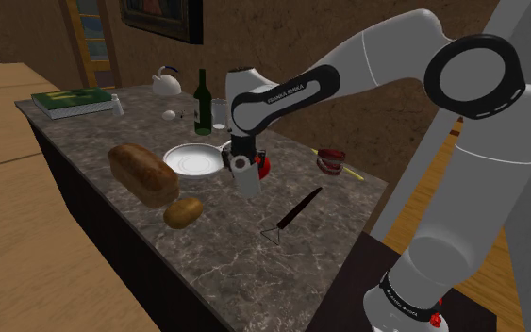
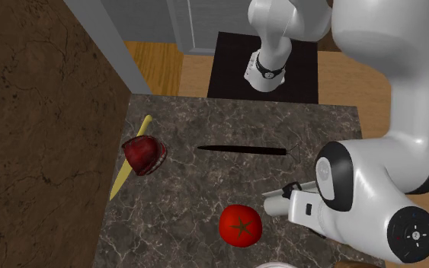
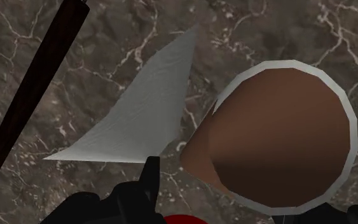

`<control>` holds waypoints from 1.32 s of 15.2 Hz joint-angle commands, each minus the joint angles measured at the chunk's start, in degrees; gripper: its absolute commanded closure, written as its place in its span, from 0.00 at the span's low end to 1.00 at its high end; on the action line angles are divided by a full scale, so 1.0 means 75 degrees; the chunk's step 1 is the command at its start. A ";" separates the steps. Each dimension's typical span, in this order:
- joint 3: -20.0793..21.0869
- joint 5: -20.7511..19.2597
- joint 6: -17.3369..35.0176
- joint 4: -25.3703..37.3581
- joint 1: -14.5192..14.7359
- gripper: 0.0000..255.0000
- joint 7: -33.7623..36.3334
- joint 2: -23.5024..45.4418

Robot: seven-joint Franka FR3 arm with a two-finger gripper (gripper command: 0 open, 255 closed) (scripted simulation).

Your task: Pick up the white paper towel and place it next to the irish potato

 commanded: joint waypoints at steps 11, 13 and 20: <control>-0.0081 -0.0306 0.0904 -0.0383 0.0054 1.00 0.0253 0.0644; -0.0080 -0.0307 0.0904 -0.0382 0.0053 1.00 0.0254 0.0645; -0.0071 -0.0312 0.0894 -0.0364 0.0048 0.00 0.0259 0.0656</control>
